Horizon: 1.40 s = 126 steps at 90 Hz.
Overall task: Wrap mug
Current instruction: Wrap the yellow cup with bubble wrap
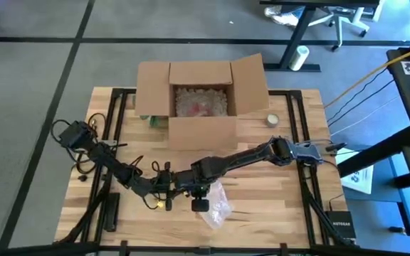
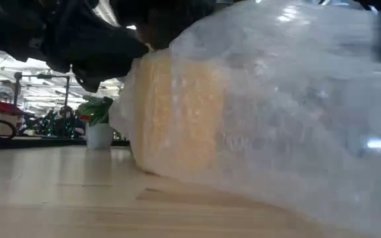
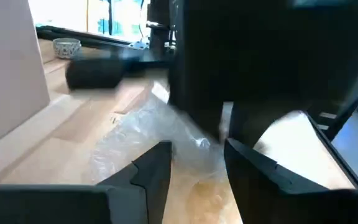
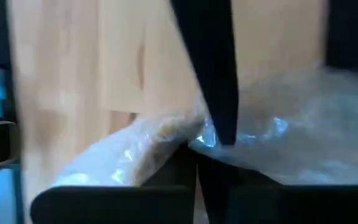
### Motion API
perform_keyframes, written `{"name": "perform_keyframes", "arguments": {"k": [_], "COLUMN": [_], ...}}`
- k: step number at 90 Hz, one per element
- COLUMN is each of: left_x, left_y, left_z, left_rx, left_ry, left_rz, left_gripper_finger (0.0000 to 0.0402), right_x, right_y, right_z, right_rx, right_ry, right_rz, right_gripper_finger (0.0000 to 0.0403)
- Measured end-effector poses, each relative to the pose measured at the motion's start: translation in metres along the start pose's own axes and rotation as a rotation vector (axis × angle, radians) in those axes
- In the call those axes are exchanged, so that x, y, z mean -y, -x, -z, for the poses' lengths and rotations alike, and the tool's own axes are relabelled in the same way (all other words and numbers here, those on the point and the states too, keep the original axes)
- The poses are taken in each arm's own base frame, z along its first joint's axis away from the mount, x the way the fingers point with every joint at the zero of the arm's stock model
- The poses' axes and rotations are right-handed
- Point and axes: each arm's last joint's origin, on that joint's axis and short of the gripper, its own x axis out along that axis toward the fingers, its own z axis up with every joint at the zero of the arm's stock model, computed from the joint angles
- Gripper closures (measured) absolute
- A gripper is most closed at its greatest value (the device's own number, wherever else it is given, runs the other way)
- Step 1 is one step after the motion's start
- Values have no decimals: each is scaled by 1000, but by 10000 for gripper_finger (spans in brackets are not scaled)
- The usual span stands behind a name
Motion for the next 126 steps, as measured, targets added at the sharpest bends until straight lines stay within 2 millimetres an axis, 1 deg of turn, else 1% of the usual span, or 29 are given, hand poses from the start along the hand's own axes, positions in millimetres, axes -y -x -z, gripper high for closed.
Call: {"name": "perform_keyframes", "arguments": {"k": [12,20,33,40,52,63,74,82,96,107,126], "left_x": [0,0,0,0,0,-1,0,0,1,7,17], "left_y": [0,0,0,0,-1,0,0,0,1,8,34], "left_z": [0,0,0,0,0,1,0,0,0,0,-4], "left_rx": [-3,-3,-3,-3,-3,-15,-4,-6,-5,-3,-14], "left_ry": [1,6,8,8,8,-1,4,-8,-5,-12,-56], "left_rz": [4,3,2,2,2,4,2,1,4,10,-71], "left_gripper_finger": [270,270,270,270,270,270,270,270,270,270,270], "right_x": [-8,-11,-9,-8,-7,-3,2,1,-1,0,2], "right_y": [30,44,53,54,44,24,6,3,2,-2,-16], "right_z": [-2,0,-2,-5,-10,-5,4,8,8,9,14], "right_rx": [23,73,128,184,229,157,80,48,42,42,6], "right_ry": [-24,-18,-22,-21,1,-8,-60,-80,-76,-70,-75], "right_rz": [65,107,216,282,294,233,227,213,204,201,147], "right_gripper_finger": [403,403,403,403,403,403,403,403,403,403,403]}}
